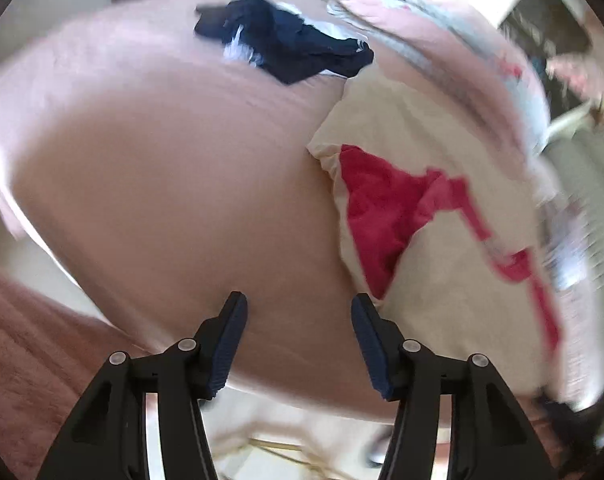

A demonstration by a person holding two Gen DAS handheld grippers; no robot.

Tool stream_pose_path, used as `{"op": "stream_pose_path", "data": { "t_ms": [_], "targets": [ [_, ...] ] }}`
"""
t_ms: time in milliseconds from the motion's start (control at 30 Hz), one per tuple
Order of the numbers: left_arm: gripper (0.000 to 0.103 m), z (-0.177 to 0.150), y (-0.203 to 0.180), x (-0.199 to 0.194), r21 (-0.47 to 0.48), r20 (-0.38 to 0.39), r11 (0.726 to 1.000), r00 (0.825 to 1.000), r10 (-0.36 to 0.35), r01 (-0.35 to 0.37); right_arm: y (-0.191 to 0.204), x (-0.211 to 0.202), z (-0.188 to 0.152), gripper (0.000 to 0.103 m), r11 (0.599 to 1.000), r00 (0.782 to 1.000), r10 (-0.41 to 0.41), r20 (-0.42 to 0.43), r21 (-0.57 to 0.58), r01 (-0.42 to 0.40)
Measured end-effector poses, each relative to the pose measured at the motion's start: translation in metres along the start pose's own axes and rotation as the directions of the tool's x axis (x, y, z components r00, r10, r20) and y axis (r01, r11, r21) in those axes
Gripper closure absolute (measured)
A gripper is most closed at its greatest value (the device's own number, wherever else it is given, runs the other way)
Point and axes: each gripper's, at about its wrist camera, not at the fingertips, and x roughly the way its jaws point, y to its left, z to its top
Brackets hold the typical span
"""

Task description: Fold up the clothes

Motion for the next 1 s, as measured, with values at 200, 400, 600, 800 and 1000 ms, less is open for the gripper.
{"op": "stream_pose_path", "data": {
  "t_ms": [200,400,600,800,1000],
  "targets": [
    [0.052,-0.016,-0.021,0.010,0.010,-0.051,0.983,0.982,-0.181,0.182,0.009,-0.003,-0.005,0.072,0.990,0.991,0.129,-0.038,-0.055,-0.131],
    [0.052,-0.021,-0.030,0.027,0.003,-0.026,0.986,0.986,-0.167,0.167,0.010,0.010,0.001,0.077,0.995,0.995,0.094,-0.037,-0.041,-0.095],
    [0.052,-0.019,-0.018,0.027,-0.103,-0.014,0.961,0.966,-0.260,0.257,0.008,0.010,0.000,0.076,0.994,0.994,0.105,-0.031,-0.033,-0.106],
    [0.052,-0.029,-0.025,0.027,-0.080,-0.058,0.946,0.946,-0.319,0.314,0.007,0.008,0.000,0.076,0.995,0.995,0.096,-0.007,0.002,-0.096],
    [0.051,-0.020,-0.031,0.045,-0.082,-0.004,0.947,0.950,-0.313,0.311,0.011,0.014,0.003,0.064,0.997,0.997,0.080,0.018,-0.009,-0.080]
  ]
}}
